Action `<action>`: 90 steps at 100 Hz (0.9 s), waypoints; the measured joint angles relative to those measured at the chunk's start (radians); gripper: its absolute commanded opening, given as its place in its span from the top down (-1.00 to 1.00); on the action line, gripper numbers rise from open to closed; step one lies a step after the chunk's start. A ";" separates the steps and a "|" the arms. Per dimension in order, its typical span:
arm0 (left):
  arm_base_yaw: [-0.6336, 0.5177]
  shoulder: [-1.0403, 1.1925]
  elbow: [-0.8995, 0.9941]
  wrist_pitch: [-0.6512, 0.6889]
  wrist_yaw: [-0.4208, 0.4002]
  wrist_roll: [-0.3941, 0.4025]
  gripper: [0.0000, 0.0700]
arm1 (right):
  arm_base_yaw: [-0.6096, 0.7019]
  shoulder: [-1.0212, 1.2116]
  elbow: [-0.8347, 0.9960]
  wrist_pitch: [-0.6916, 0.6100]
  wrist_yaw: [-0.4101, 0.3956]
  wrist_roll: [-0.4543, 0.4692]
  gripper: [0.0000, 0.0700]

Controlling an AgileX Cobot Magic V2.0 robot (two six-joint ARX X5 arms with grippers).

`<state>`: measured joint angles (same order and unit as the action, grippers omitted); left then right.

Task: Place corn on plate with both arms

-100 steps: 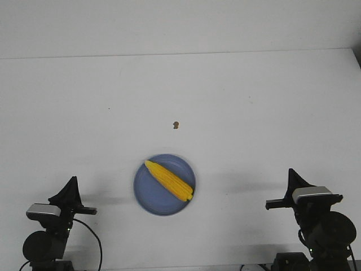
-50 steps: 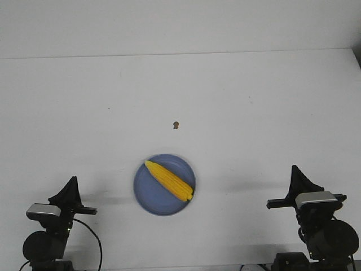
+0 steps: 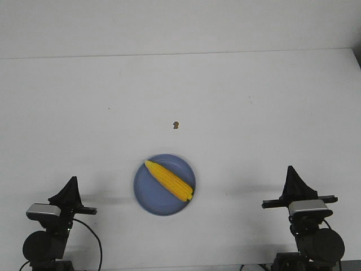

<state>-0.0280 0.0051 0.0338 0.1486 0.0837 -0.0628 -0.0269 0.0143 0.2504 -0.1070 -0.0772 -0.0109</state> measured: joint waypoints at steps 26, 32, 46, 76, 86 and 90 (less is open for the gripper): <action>0.000 0.000 0.000 0.000 0.000 0.000 0.97 | 0.000 -0.013 -0.080 0.068 0.000 0.000 0.98; 0.000 0.000 0.000 0.000 0.000 0.000 0.97 | 0.000 -0.013 -0.099 0.093 0.000 0.000 0.98; 0.000 0.000 0.000 0.000 0.000 0.000 0.97 | 0.000 -0.013 -0.148 0.156 -0.001 0.003 0.98; 0.000 0.000 0.000 0.000 0.000 0.000 0.97 | 0.000 -0.013 -0.230 0.284 -0.001 0.037 0.98; 0.000 0.000 0.000 0.000 0.000 0.000 0.97 | 0.000 -0.013 -0.235 0.284 0.000 0.045 0.98; 0.000 0.000 0.000 0.000 0.000 0.000 0.97 | 0.000 -0.013 -0.235 0.285 0.000 0.046 0.98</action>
<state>-0.0280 0.0051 0.0338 0.1490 0.0837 -0.0631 -0.0269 0.0017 0.0158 0.1780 -0.0776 0.0353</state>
